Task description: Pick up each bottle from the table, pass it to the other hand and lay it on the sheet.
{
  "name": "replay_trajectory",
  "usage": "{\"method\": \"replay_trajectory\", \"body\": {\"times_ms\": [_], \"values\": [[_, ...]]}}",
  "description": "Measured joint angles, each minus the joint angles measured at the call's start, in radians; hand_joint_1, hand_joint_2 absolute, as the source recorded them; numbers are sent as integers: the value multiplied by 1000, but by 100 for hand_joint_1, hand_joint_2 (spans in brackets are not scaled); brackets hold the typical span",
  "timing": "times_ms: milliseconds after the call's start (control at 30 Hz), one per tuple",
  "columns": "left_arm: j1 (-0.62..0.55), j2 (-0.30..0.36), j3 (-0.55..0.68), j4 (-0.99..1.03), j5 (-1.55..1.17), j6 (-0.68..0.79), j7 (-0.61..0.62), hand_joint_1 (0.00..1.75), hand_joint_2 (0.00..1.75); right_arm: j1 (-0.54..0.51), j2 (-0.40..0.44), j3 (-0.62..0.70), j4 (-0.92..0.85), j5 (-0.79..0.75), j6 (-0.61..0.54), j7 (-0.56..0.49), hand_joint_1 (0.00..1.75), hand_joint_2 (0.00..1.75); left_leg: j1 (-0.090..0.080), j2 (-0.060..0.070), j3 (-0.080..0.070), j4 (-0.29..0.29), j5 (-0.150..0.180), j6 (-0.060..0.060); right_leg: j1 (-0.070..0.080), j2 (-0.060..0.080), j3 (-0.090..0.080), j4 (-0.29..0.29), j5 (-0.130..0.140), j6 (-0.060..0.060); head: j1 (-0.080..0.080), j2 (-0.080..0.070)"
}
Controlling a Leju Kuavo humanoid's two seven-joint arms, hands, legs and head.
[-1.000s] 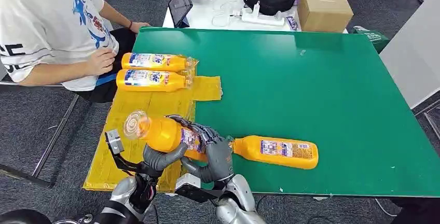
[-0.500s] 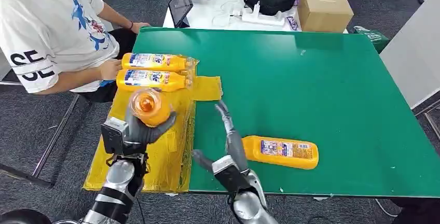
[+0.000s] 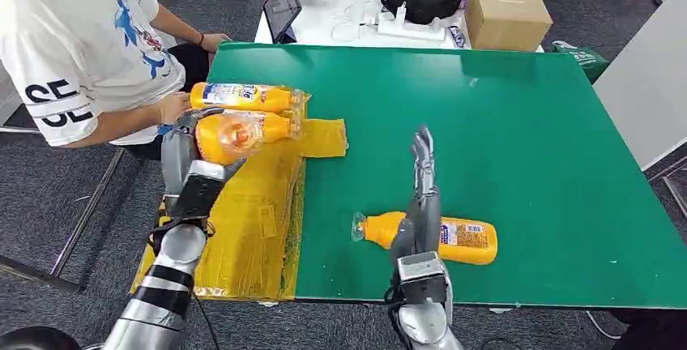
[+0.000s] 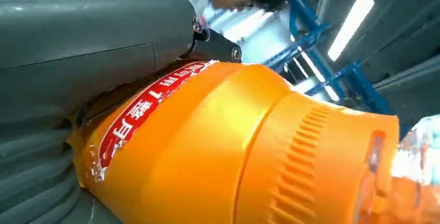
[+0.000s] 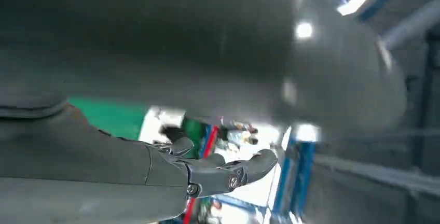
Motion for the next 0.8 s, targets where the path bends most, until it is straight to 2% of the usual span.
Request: {"method": "replay_trajectory", "body": {"times_ms": [167, 267, 400, 567, 600, 800], "values": [[-36, 17, -3, 85, -87, 27, 36, 175, 175, 2, 0, -10, -39, -15, -21, -1, 0, 0, 0, 1, 0, 0, 0, 0, 0, 0, 0, 0, 0, 0, 0, 0], [-75, 39, -31, 166, -322, 32, 144, 175, 175, 5, 0, -11, -71, -24, -85, -3, 0, 0, 0, -1, 0, 0, 0, 0, 0, 0, 0, 0, 0, 0, 0, 0], [-155, 84, -103, 367, -587, -60, 241, 175, 175, 6, -3, -17, -94, -29, -87, -3, 0, 0, 0, 1, 0, 0, 0, 0, 0, 0, 0, 0, 0, 0, 0, 0], [-198, 111, -151, 470, -640, -117, 248, 175, 175, 8, -6, -25, -101, -35, -79, -3, 0, 0, 0, 1, 0, 0, 1, -1, 0, 0, 0, 0, 0, 0, 0, 0], [-233, 136, -183, 563, -639, -174, 227, 175, 175, 11, -9, -32, -102, -50, -62, -3, 0, 0, 0, 1, 0, 0, 1, -1, 0, 0, 0, 1, 0, 0, -1, 0], [-294, 174, -236, 670, -674, -263, 220, 175, 175, 11, -9, -41, -93, -72, -17, -2, 0, 0, 0, -1, 0, 0, 1, -1, 0, 0, 0, 1, 0, 0, 0, 0]]}}
